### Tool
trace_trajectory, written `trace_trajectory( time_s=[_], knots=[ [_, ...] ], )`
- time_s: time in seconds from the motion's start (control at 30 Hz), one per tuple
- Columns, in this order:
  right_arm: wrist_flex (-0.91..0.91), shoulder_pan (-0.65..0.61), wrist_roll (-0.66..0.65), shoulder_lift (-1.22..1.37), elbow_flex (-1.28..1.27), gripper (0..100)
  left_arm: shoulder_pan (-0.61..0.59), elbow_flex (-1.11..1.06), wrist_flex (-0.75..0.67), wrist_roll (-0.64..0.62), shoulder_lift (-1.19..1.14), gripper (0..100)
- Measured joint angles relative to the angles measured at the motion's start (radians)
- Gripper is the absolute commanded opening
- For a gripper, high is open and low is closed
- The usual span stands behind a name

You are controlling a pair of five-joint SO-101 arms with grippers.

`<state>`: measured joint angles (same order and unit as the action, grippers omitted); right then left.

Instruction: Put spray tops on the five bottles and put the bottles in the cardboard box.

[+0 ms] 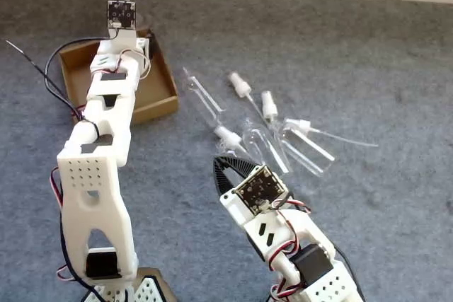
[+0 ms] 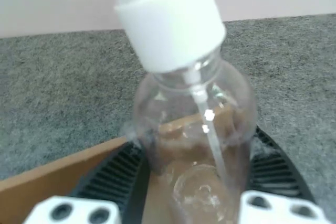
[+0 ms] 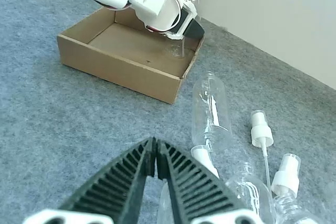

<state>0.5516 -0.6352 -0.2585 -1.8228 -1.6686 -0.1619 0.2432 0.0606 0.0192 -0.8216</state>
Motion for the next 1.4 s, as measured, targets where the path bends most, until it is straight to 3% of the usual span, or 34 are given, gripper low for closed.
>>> trace_trajectory(
  time_s=[0.33,0.57,1.07,1.4],
  knots=[
    [0.000,0.000,0.000,0.000,0.000,0.8,-0.008,0.005,0.094,0.000,0.017,18],
    [0.000,0.000,0.000,0.000,0.000,0.8,-0.017,-0.095,0.152,0.000,0.075,32],
    [0.000,0.000,0.000,0.000,0.000,0.8,-0.025,-0.140,0.222,-0.003,0.120,32],
    [0.000,0.000,0.000,0.000,0.000,0.8,-0.029,-0.141,0.445,-0.002,0.285,32]
  ],
)
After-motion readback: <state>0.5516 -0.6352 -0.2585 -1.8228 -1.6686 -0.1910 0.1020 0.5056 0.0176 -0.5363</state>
